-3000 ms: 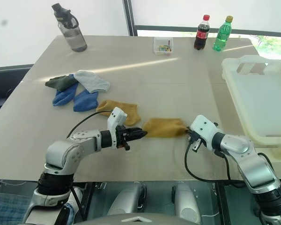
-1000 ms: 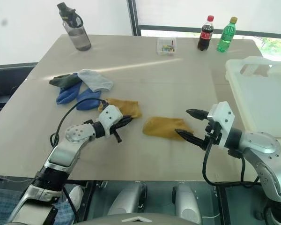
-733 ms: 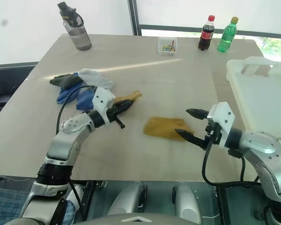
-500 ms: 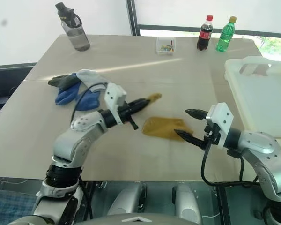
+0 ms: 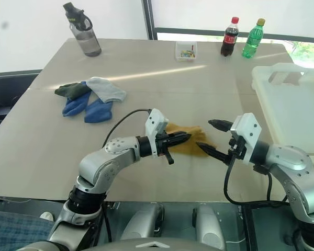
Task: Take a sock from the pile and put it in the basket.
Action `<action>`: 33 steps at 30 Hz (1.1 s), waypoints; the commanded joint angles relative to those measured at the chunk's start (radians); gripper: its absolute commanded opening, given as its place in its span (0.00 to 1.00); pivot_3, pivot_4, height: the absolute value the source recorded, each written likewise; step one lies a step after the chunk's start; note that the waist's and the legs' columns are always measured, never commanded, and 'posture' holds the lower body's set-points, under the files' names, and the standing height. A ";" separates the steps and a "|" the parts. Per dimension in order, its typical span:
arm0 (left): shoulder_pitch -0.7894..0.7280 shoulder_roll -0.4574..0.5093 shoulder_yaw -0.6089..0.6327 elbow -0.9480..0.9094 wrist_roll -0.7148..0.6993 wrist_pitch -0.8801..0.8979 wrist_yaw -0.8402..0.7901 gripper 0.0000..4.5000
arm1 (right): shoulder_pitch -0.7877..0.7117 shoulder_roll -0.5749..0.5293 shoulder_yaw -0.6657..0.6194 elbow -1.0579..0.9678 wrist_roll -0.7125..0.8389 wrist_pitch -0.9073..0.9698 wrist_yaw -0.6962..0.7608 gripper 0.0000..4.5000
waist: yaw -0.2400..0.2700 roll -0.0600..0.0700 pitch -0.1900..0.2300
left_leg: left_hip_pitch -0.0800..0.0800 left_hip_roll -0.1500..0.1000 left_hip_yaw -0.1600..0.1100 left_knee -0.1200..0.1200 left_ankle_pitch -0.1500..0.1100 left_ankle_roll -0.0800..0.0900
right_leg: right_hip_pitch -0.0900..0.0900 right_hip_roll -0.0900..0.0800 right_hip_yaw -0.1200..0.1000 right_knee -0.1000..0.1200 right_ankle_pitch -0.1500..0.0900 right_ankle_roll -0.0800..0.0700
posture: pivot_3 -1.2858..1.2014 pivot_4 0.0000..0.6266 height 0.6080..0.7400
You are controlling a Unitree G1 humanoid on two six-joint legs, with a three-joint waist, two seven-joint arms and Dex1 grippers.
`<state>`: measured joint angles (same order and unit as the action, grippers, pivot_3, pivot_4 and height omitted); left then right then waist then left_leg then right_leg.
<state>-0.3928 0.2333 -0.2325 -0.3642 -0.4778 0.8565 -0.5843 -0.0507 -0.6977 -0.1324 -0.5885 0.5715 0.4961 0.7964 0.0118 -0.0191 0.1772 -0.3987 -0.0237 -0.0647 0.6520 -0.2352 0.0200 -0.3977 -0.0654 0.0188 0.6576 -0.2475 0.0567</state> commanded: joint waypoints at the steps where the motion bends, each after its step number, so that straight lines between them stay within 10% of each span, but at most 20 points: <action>1: -0.023 -0.027 0.011 -0.031 -0.052 0.032 0.004 0.02 | 0.005 0.008 -0.005 -0.040 0.006 -0.020 -0.010 0.85 | 0.000 0.000 0.000 | 0.000 0.000 0.000 0.000 0.000 0.000 | 0.000 0.000 0.000 0.000 0.000 0.000 | 0.52 0.24 1.00; 8: -0.028 -0.036 0.014 -0.032 -0.129 0.105 -0.009 0.02 | 0.008 0.011 0.001 -0.044 0.000 -0.021 -0.018 0.85 | 0.000 0.000 0.000 | 0.000 0.000 0.000 0.000 0.000 0.000 | 0.000 0.000 0.000 0.000 0.000 0.000 | 0.52 0.24 1.00; 15: -0.016 -0.071 0.043 -0.015 -0.170 0.132 0.023 0.52 | 0.013 0.022 0.029 -0.059 -0.011 -0.014 -0.033 0.85 | 0.000 0.000 0.000 | 0.000 0.000 0.000 0.000 0.000 0.000 | 0.000 0.000 0.000 0.000 0.000 0.000 | 0.52 0.24 1.00; 33: -0.095 0.118 0.305 0.196 -0.207 0.141 0.018 0.52 | 0.003 -0.033 0.197 0.033 -0.275 -0.091 -0.037 0.85 | 0.001 0.000 0.000 | -0.001 0.000 -0.001 0.000 0.000 0.000 | 0.000 0.000 -0.001 -0.001 0.000 0.000 | 0.52 0.24 1.00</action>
<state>-0.4734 0.3582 0.0617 -0.1616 -0.6641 0.9890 -0.5709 -0.0334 -0.7276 0.0631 -0.5485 0.3182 0.4292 0.7646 0.0132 -0.0194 0.1774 -0.3993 -0.0241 -0.0654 0.6520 -0.2352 0.0198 -0.3977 -0.0654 0.0184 0.6564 -0.2476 0.0567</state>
